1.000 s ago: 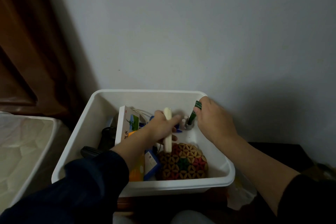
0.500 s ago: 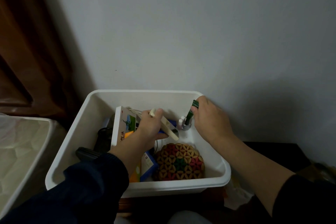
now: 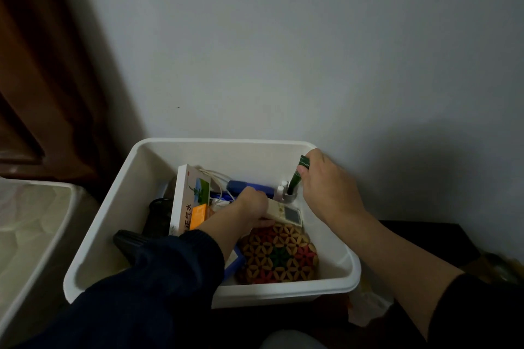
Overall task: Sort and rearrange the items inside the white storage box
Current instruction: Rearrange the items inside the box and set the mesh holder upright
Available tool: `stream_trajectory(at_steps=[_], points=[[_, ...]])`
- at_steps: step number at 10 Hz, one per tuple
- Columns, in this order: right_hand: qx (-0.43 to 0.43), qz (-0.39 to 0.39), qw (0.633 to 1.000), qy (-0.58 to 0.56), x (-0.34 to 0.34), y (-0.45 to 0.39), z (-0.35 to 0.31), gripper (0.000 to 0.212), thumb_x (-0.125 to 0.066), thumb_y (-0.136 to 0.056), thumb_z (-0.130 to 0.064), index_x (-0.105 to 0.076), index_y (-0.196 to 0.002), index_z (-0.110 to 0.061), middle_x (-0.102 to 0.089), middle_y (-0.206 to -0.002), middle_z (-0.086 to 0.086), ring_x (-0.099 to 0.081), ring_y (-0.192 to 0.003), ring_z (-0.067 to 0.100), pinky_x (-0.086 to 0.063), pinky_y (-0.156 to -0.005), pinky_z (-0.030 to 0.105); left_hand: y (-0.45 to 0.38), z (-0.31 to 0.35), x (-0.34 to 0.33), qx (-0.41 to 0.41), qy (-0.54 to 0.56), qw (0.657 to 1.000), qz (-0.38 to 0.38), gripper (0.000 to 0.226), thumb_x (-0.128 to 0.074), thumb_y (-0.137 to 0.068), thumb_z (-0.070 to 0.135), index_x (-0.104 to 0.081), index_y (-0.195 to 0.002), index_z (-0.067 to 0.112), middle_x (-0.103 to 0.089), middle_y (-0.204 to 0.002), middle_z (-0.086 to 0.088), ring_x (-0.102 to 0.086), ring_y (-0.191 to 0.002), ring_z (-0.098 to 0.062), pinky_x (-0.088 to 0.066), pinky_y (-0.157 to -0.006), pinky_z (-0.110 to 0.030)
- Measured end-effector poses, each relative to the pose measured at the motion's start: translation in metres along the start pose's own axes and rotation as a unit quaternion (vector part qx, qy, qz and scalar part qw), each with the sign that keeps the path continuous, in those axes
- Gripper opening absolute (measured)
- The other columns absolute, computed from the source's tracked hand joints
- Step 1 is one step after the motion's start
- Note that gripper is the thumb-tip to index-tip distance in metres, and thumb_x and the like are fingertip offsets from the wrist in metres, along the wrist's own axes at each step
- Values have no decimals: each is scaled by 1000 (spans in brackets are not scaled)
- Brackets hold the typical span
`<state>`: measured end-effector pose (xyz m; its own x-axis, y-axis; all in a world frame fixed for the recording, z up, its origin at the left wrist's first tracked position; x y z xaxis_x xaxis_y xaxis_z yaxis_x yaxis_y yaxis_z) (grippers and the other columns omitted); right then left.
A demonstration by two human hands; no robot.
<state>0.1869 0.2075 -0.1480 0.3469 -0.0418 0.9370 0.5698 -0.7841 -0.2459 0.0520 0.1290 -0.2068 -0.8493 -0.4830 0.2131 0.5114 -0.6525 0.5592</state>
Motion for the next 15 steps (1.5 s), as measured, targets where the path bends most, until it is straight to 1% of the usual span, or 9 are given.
stream_trajectory(at_steps=[1,2,3,5,6,9,11,13,15], points=[[0,2,1000,4,0,-1,-1,20,-46,-109,-37,-50,-112,-18,-62,-93,-1,-62,-79,23,-58,-70,46,-11,-5,1,-26,-118,993,3,37,-42,-106,0,-53,-141,-9,-60,-106,-13,-62,-85,-23,-61,-92,-40],[3,4,1000,5,-1,-1,0,20,-46,-109,-37,-50,-113,-18,-62,-92,-1,-61,-78,22,-58,-69,44,-5,-4,4,-49,-336,941,-1,37,-50,-102,4,-56,-139,0,-51,-138,-20,-59,-114,-33,-52,-104,-43],[8,10,1000,7,-1,0,0,19,-47,-108,-37,-50,-111,-18,-61,-91,-2,-59,-76,21,-55,-65,41,-4,-6,6,-93,-454,886,18,41,-58,-100,9,-52,-140,9,-40,-143,-17,-51,-128,-38,-48,-109,-47],[15,14,1000,7,-2,-1,0,18,-48,-108,-36,-50,-110,-18,-60,-88,-3,-59,-74,21,-54,-63,40,-4,-4,9,-124,-453,883,12,27,-58,-101,9,-70,-125,7,-64,-128,-14,-64,-114,-32,-56,-102,-44],[13,12,1000,6,-2,-1,0,18,-47,-108,-37,-49,-108,-19,-58,-87,-4,-58,-73,20,-54,-63,40,-4,-6,13,-152,-483,862,-5,33,-59,-100,10,-67,-132,13,-56,-136,-11,-59,-121,-31,-53,-106,-45],[16,16,1000,6,-4,-2,3,16,-49,-108,-36,-48,-105,-20,-57,-86,-5,-57,-72,19,-52,-61,38,-7,-6,17,-202,-622,755,-57,63,-68,-97,12,-47,-154,28,-42,-147,-6,-40,-137,-34,-44,-112,-52],[21,23,999,11,-6,-2,5,17,-49,-108,-36,-49,-106,-19,-56,-85,-5,-57,-71,19,-49,-61,36,-6,-4,21,-200,-616,758,-74,66,-67,-97,10,-45,-157,29,-41,-149,-5,-38,-138,-33,-44,-113,-52],[13,17,1000,12,-5,-2,3,18,-48,-108,-37,-50,-107,-19,-59,-85,-4,-58,-72,19,-54,-62,39,-4,-1,20,-214,-650,726,-68,68,-68,-95,10,-45,-156,30,-43,-149,-5,-40,-139,-32,-43,-111,-50],[13,21,999,21,-6,-3,4,19,-48,-108,-38,-50,-108,-20,-57,-84,-6,-55,-69,16,-46,-57,34,-6,-5,22,-219,-659,719,-35,56,-68,-96,16,-50,-149,20,-49,-142,-8,-48,-133,-30,-44,-109,-47]])
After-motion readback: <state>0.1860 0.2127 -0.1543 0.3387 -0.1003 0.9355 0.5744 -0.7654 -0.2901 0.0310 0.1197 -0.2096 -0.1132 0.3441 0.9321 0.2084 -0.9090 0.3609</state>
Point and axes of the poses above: each hand's wrist, its own y-axis away from the middle knuckle, its own x-axis out of the back of the hand, z = x × y, the point moved 1 cm from there along -y, towards the middle knuckle
